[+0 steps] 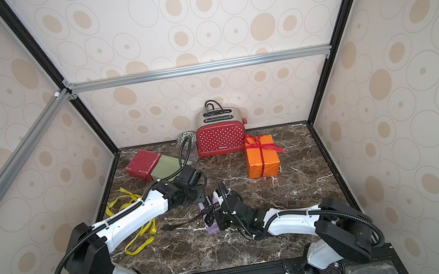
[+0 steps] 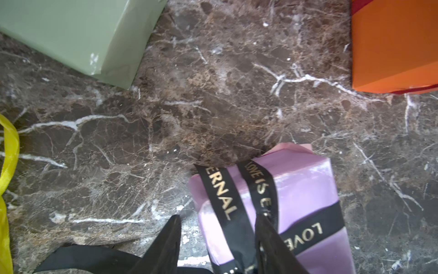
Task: Untie the ribbon bows on the gift boxes
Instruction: Untie the ribbon from the gift box.
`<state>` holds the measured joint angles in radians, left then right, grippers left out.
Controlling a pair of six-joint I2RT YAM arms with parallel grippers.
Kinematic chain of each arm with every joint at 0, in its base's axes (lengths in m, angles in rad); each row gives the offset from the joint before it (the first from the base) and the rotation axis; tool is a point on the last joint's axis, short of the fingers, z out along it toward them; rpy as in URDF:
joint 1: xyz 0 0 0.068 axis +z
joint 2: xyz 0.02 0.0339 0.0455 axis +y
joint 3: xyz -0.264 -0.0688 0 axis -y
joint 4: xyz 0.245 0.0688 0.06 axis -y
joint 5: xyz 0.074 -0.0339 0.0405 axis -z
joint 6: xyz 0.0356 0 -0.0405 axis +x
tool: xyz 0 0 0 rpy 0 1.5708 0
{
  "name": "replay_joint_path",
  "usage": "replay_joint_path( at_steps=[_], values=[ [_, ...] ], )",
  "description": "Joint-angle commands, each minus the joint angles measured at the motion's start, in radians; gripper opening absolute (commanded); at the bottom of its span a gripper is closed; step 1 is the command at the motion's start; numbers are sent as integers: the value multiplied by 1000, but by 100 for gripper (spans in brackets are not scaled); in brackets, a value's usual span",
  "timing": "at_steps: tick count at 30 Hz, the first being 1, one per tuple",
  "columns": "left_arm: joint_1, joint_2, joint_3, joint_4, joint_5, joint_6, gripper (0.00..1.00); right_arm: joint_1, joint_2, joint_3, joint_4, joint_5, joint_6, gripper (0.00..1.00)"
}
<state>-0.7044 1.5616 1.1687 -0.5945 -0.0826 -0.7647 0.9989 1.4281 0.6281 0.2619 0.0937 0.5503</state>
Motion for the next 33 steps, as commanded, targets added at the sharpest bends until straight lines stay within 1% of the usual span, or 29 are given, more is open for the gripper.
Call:
replay_joint_path(
  at_steps=[1,3,6,8,12,15,20,24,27,31,33],
  values=[
    [3,-7,5,56,89,-10,52,30,35,-14,-119,15,-2,16],
    [3,8,5,80,136,-8,52,36,35,-11,-124,21,-4,10],
    [3,43,7,114,238,-4,54,37,30,-19,-117,20,0,2],
    [0,54,10,127,266,-2,53,37,22,-29,-105,17,0,0],
    [-4,72,39,77,235,21,53,37,3,-60,-66,5,3,0],
    [-26,97,70,45,230,34,53,37,-4,-81,-33,-3,4,0],
    [-46,121,89,32,219,27,51,36,7,-99,10,-19,9,0],
    [-46,127,82,32,225,20,45,35,13,-113,42,-30,14,0],
    [-46,136,84,9,224,29,44,34,1,-130,60,-23,20,0],
    [-59,150,91,-30,170,57,43,30,-5,-143,78,-26,22,0],
    [-66,158,87,-68,160,61,41,30,-7,-149,87,-28,24,0]
  ],
)
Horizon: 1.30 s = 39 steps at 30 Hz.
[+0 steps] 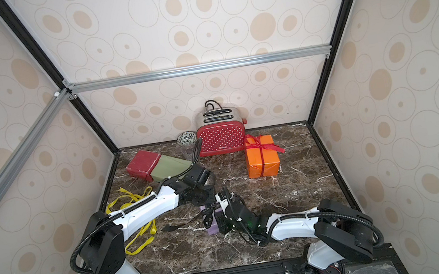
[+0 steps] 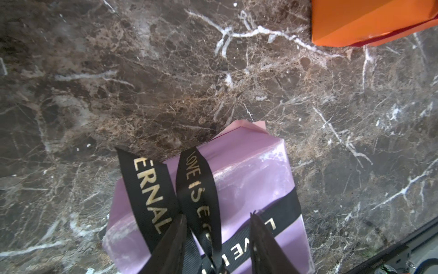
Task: Untie the ribbon bows on the gift boxes
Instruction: Untie the ribbon from the gift box.
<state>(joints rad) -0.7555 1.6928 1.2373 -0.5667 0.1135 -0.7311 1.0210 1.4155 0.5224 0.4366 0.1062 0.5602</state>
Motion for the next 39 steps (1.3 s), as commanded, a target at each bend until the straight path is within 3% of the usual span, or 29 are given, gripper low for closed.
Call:
replay_joint_path(
  at_steps=[1,8,17,25,39],
  values=[
    [-20,27,14,-97,-44,26,41,7,4,-47,-83,-40,14,0],
    [-31,14,-7,-111,-123,18,32,2,-1,-58,-74,-45,20,0],
    [-33,46,40,-105,-155,24,0,-2,-18,-61,-85,-40,24,0],
    [-23,18,54,-75,-233,0,0,-23,-84,-47,-222,-10,54,0],
    [97,-84,-30,44,-292,-59,0,-147,-186,-25,-513,23,103,0]
  ],
)
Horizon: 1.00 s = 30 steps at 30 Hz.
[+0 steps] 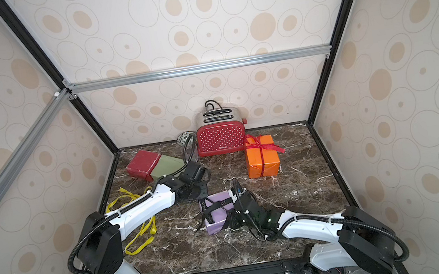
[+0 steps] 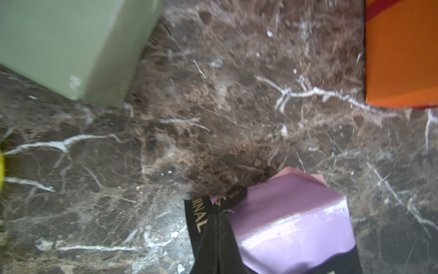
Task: Untie the ribbon bows on the gift boxes
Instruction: Untie the ribbon from the gift box.
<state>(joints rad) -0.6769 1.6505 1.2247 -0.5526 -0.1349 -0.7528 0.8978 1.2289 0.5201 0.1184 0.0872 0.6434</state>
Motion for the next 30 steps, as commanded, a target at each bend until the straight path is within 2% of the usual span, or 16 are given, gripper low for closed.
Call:
replay_joint_path(
  at_steps=[1,8,13,20,24,27,30],
  values=[
    [25,-49,-27,40,-47,-42,0,-30,-14,-27,-204,48,21,0],
    [69,-85,-88,97,-55,-83,0,-87,-106,-45,-275,77,20,0],
    [94,-134,-162,167,-73,-113,0,-151,-93,-5,-340,81,-24,0],
    [105,-160,-214,274,78,-97,0,-170,-89,17,-350,47,-44,0],
    [99,-179,-246,325,169,-71,18,-170,-116,-39,-252,-51,-31,0],
    [70,-198,-258,339,201,-42,36,-169,-118,-46,-293,30,28,0],
    [19,-220,-264,340,177,1,44,-177,-87,-11,-391,96,61,0]
  ],
)
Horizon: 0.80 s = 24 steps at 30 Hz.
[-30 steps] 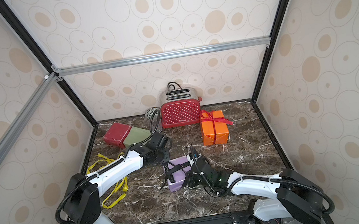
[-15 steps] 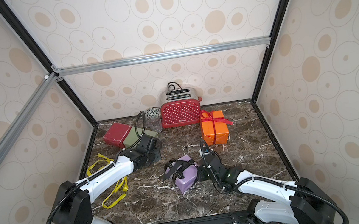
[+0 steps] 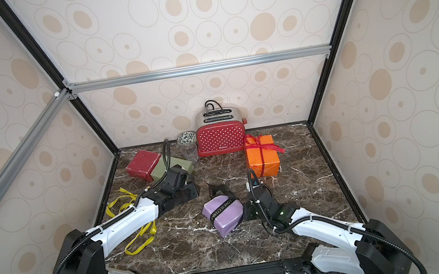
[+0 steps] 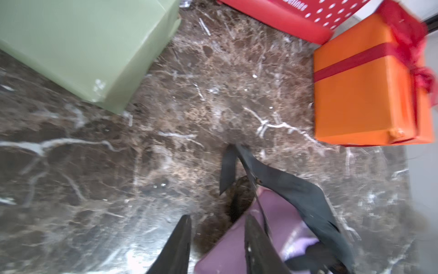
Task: Untie the ribbon bows on the gift boxes
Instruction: Untie the ribbon from the gift box, then adjust the ribbon at the center of the board.
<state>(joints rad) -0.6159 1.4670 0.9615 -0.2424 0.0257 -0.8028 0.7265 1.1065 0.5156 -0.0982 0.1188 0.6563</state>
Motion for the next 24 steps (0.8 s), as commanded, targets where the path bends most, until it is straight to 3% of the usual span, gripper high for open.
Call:
replay_joint_path(
  at_steps=[1,14,21,24],
  values=[
    [-55,-43,-4,34,14,58,45,-7,45,-3,-176,54,49,0],
    [-167,-9,27,78,119,162,58,-7,-6,-86,71,-129,47,0],
    [-252,106,111,0,114,226,60,-6,-13,-91,43,-94,75,0],
    [-274,155,131,-26,69,227,60,-6,-59,-117,37,-36,110,4]
  ],
)
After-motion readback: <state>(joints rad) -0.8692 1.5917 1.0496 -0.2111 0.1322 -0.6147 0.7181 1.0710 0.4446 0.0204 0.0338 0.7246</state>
